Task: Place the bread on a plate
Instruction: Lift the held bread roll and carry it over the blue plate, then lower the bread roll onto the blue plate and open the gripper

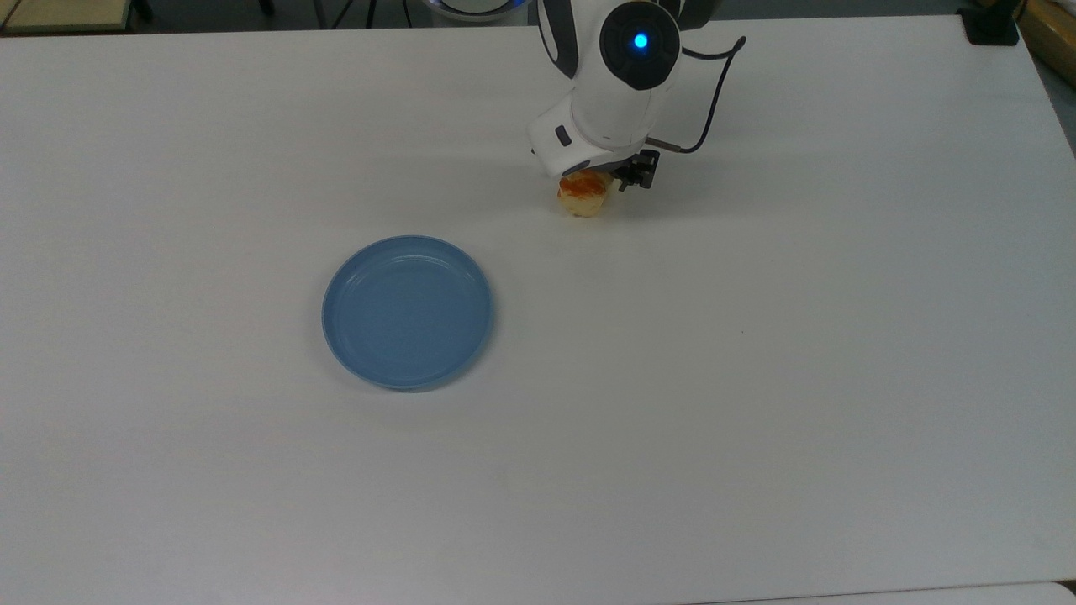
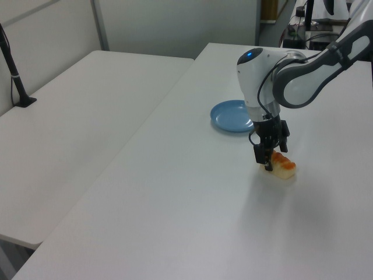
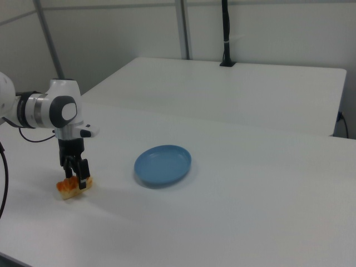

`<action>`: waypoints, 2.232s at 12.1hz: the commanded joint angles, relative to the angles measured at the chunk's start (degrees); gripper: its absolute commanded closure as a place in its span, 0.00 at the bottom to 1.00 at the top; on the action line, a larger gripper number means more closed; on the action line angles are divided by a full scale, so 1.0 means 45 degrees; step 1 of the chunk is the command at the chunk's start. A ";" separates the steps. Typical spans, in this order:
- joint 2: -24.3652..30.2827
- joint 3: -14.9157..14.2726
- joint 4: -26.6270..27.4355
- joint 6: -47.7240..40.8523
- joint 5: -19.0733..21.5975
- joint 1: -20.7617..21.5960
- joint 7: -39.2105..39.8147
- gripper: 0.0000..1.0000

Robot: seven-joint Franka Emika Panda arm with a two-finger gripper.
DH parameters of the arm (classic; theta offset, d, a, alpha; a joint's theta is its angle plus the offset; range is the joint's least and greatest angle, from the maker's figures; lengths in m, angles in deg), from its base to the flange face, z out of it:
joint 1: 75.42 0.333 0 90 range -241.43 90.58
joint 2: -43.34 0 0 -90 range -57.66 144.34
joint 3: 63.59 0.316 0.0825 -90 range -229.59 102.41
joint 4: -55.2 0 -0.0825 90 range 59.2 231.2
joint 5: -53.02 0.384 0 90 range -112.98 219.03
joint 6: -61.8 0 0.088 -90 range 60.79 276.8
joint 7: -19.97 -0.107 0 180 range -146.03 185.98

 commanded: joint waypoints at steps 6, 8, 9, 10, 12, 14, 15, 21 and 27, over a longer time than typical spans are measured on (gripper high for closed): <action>-0.0021 -0.0077 0.0321 0.0664 -0.0497 0.0099 0.0329 0.90; 0.0367 -0.0116 0.0262 0.0489 -0.0497 0.0001 0.0989 0.90; 0.0524 -0.0310 0.0088 0.0469 -0.0477 -0.0212 0.1361 0.89; 0.0526 -0.0660 -0.0320 0.0178 -0.0477 -0.0233 0.1770 0.88; 0.0487 -0.1557 -0.1276 -0.0427 -0.0438 -0.0234 0.2843 0.86; 0.0254 -0.2261 -0.2136 -0.0508 -0.0399 -0.0311 0.3394 0.80; -0.0134 -0.2400 -0.2720 -0.0508 -0.0380 -0.0563 0.3531 0.79; -0.2243 -0.2421 -0.5203 -0.0391 -0.0438 -0.2263 0.3708 0.75; -0.4102 -0.2421 -0.6826 -0.0293 -0.0477 -0.2674 0.3357 0.74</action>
